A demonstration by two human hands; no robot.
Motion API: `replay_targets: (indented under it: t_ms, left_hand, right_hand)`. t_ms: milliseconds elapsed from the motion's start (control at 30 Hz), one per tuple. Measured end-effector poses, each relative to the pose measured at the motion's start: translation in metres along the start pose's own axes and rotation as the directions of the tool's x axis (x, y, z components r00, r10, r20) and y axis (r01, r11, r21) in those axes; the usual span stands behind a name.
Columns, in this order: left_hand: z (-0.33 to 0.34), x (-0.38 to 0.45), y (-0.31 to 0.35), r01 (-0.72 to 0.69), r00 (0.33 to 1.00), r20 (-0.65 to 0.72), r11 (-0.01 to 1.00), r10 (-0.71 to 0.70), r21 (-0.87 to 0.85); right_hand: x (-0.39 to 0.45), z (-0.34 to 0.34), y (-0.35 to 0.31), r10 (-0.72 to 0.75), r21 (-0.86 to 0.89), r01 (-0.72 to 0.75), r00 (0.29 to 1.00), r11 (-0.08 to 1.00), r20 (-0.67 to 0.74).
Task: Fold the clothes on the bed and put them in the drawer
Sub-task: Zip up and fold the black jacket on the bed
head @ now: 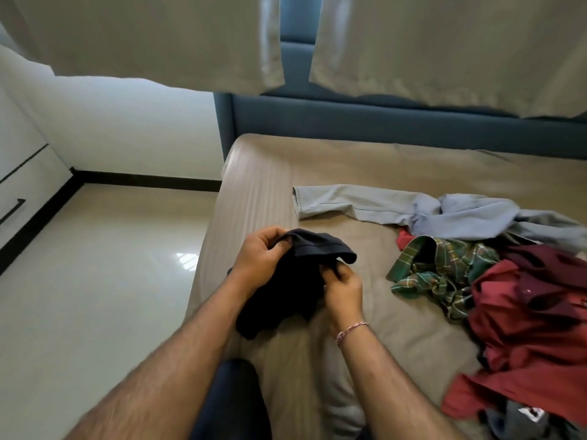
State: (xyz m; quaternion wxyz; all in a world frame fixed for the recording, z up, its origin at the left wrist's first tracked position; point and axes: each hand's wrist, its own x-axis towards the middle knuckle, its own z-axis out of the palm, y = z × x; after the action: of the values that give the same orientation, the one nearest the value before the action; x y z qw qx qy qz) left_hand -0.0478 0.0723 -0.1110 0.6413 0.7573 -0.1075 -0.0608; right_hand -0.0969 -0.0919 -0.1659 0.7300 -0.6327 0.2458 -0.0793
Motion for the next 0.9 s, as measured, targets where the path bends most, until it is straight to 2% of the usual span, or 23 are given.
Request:
replay_targets:
  t_ms: [133, 267, 400, 467, 500, 533, 567, 600, 667, 700, 733, 767, 800, 833, 867, 900]
  left_hand:
    - [-0.004, -0.026, 0.025, -0.045, 0.998, -0.044, 0.997, 0.043, -0.066]
    - [-0.003, -0.045, 0.060, -0.064, 0.993, -0.108, 0.980, 0.044, -0.189]
    - [-0.007, -0.046, 0.084, -0.100, 0.980, -0.191, 0.964, 0.053, -0.245]
    - [-0.013, -0.045, 0.091, -0.126, 0.970, -0.234, 0.961, 0.067, -0.247]
    - [-0.017, -0.045, 0.094, -0.145, 0.964, -0.251, 0.960, 0.084, -0.240]
    - [-0.021, -0.045, 0.096, -0.160, 0.958, -0.269, 0.962, 0.098, -0.221]
    - [-0.026, -0.045, 0.098, -0.173, 0.950, -0.293, 0.965, 0.110, -0.197]
    - [-0.030, -0.045, 0.100, -0.181, 0.938, -0.326, 0.968, 0.117, -0.174]
    - [-0.037, -0.044, 0.102, -0.185, 0.902, -0.415, 0.974, 0.115, -0.133]
    - [-0.042, -0.043, 0.102, -0.179, 0.887, -0.448, 0.976, 0.108, -0.120]
    - [-0.046, -0.041, 0.100, -0.161, 0.883, -0.460, 0.980, 0.090, -0.118]
    - [-0.050, -0.039, 0.096, -0.121, 0.891, -0.450, 0.985, 0.054, -0.122]
    - [-0.053, -0.035, 0.092, -0.058, 0.908, -0.419, 0.994, 0.012, -0.096]
    - [-0.055, -0.033, 0.088, 0.017, 0.928, -0.373, 1.000, -0.017, -0.003]
    - [-0.054, -0.033, 0.084, 0.072, 0.944, -0.329, 0.990, -0.027, 0.125]
    - [-0.051, -0.036, 0.081, 0.078, 0.957, -0.291, 0.971, -0.009, 0.227]
  right_hand:
    - [-0.021, -0.022, -0.023, -0.176, -0.020, 0.176, 0.984, 0.984, -0.013]
    - [-0.049, -0.026, -0.053, -0.260, 0.013, 0.260, 0.960, 0.966, 0.099]
    - [-0.068, -0.028, -0.080, -0.410, -0.054, 0.428, 0.889, 0.902, 0.205]
    - [-0.070, -0.032, -0.094, -0.451, -0.143, 0.513, 0.833, 0.846, 0.322]
    - [-0.071, -0.035, -0.102, -0.439, -0.222, 0.555, 0.798, 0.802, 0.412]
    - [-0.070, -0.038, -0.109, -0.367, -0.335, 0.569, 0.782, 0.751, 0.504]
    - [-0.069, -0.041, -0.114, -0.248, -0.482, 0.568, 0.780, 0.668, 0.575]
    - [-0.068, -0.042, -0.117, -0.105, -0.638, 0.563, 0.787, 0.526, 0.608]
    - [-0.068, -0.045, -0.113, 0.141, -0.849, 0.496, 0.841, 0.181, 0.522]
    - [-0.067, -0.048, -0.107, 0.169, -0.880, 0.450, 0.865, 0.152, 0.472]
    - [-0.067, -0.051, -0.099, 0.169, -0.879, 0.408, 0.875, 0.246, 0.454]
    - [-0.069, -0.054, -0.092, 0.163, -0.830, 0.331, 0.882, 0.449, 0.441]
    - [-0.073, -0.054, -0.088, 0.159, -0.707, 0.224, 0.887, 0.671, 0.432]
    - [-0.077, -0.051, -0.085, 0.158, -0.532, 0.097, 0.897, 0.841, 0.413]
    - [-0.081, -0.047, -0.083, 0.140, -0.346, -0.003, 0.917, 0.938, 0.372]
    - [-0.085, -0.041, -0.083, 0.110, -0.194, -0.049, 0.942, 0.980, 0.316]
